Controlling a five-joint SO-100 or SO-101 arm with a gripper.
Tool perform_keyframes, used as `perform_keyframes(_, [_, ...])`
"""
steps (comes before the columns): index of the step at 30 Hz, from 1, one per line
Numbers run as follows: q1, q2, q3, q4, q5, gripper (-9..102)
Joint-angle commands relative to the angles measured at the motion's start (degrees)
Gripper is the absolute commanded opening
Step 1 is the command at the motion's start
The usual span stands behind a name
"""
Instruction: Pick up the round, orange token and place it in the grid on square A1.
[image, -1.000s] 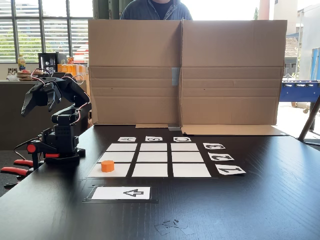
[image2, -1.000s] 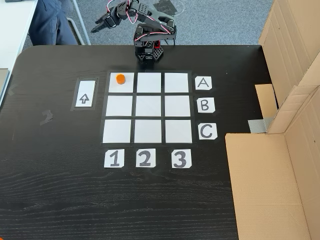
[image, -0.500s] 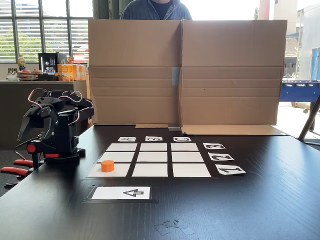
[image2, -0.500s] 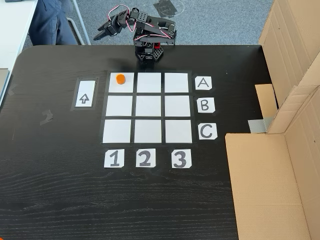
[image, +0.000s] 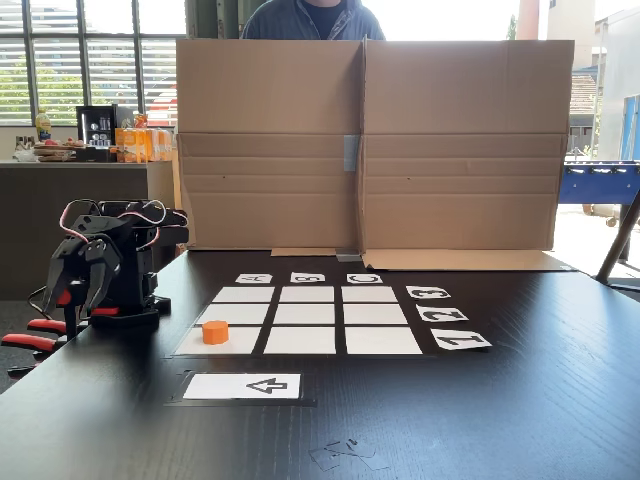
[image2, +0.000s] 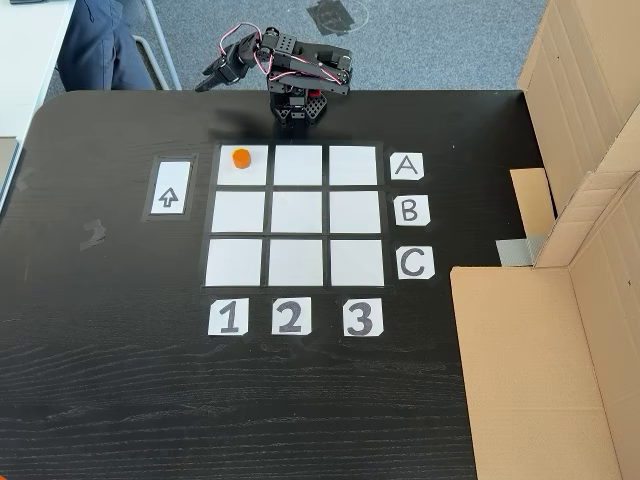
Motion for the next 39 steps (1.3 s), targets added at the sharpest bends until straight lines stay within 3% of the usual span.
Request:
perform_keyframes(1, [0.44,0.35,0.09,0.88,-0.62,20])
perform_keyframes(13, [-0.44,1.93,0.26,12.92,-1.23,10])
perform_keyframes(39, [-0.53,2.02,0.26,13.97,-1.05,0])
